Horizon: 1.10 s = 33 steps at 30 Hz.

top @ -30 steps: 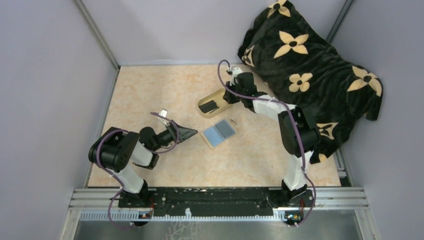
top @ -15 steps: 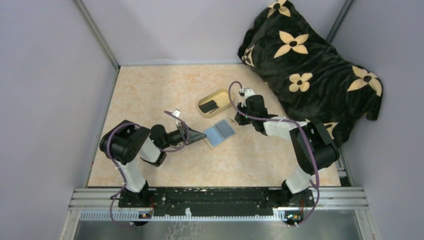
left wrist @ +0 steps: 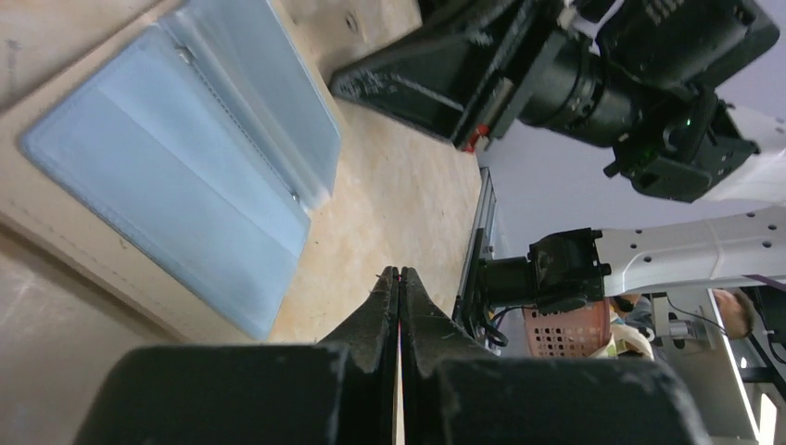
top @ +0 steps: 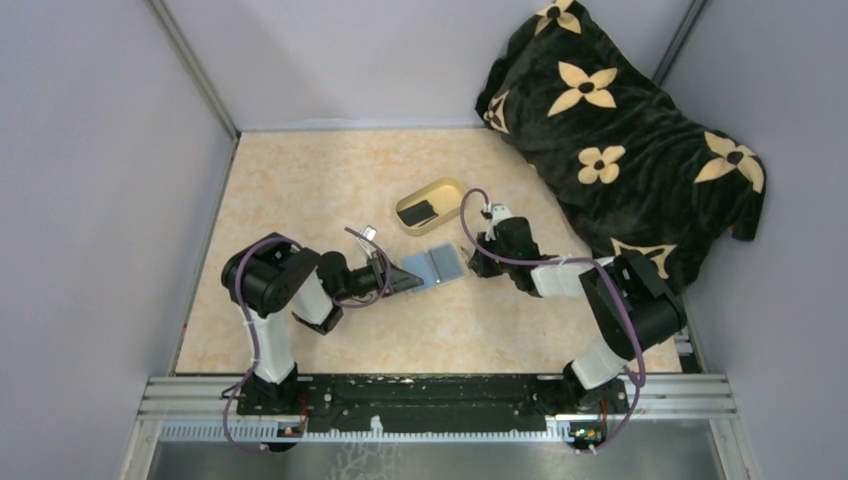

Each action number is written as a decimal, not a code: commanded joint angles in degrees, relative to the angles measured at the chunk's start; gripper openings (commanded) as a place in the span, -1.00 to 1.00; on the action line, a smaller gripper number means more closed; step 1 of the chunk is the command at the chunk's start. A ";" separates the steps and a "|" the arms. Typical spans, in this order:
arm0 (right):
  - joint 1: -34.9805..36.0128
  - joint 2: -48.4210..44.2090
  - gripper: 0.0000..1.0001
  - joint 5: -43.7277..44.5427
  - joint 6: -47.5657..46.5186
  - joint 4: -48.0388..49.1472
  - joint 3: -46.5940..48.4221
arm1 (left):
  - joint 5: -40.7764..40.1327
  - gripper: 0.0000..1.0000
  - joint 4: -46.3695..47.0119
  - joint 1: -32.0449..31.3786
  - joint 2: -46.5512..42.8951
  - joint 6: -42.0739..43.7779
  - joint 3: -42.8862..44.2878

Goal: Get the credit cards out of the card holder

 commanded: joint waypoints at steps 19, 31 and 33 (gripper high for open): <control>5.66 -12.67 -1.00 -4.80 2.91 1.58 -4.52 | -1.25 -0.98 14.53 3.29 4.92 0.18 0.78; 5.63 1.55 -1.00 -6.10 4.45 11.37 -4.19 | -8.60 -1.00 -4.87 3.13 1.25 8.46 -0.27; 5.63 2.23 -1.00 -6.62 4.82 12.06 -3.98 | -9.23 -1.00 -7.98 3.05 0.59 9.92 0.15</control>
